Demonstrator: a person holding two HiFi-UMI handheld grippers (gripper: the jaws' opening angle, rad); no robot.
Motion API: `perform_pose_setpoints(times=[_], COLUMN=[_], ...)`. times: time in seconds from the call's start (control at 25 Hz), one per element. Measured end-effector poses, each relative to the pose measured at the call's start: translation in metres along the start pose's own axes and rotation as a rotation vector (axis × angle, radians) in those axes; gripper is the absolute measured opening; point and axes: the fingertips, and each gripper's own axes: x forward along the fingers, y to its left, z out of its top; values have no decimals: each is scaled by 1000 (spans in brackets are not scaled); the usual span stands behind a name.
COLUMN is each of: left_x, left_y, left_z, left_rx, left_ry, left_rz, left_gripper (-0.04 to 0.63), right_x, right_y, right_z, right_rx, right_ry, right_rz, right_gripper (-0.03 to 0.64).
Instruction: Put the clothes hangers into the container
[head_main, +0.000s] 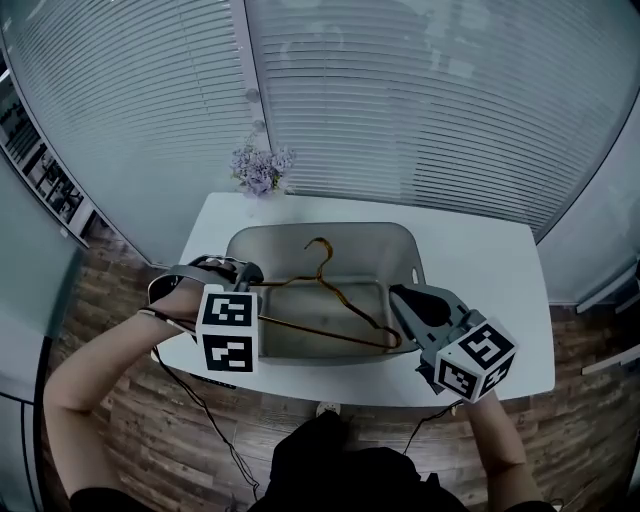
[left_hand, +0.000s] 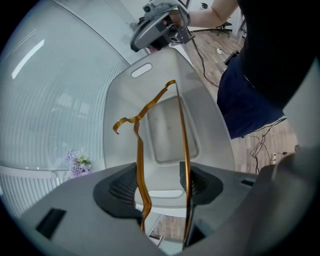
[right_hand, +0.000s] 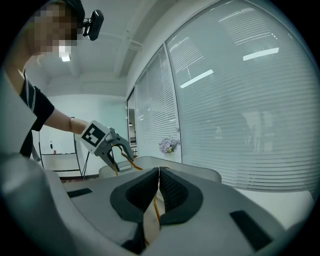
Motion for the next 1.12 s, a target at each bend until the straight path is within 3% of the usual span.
perform_pose_setpoints(times=[0.52,0.84,1.12], left_x=[52,86,108], left_y=[16,7,-4], left_z=[19,20,3], left_rx=[148,188,254], left_ry=[3,29,104], left_rz=[-82,-115,-78], left_gripper=[265,267,278], right_x=[16,23,25], right_y=[-7,-16,-15], right_z=[3,4,6], right_rx=[20,10,6], right_ry=[2,7,-3], right_rz=[5,11,12], right_gripper=[28,28,28])
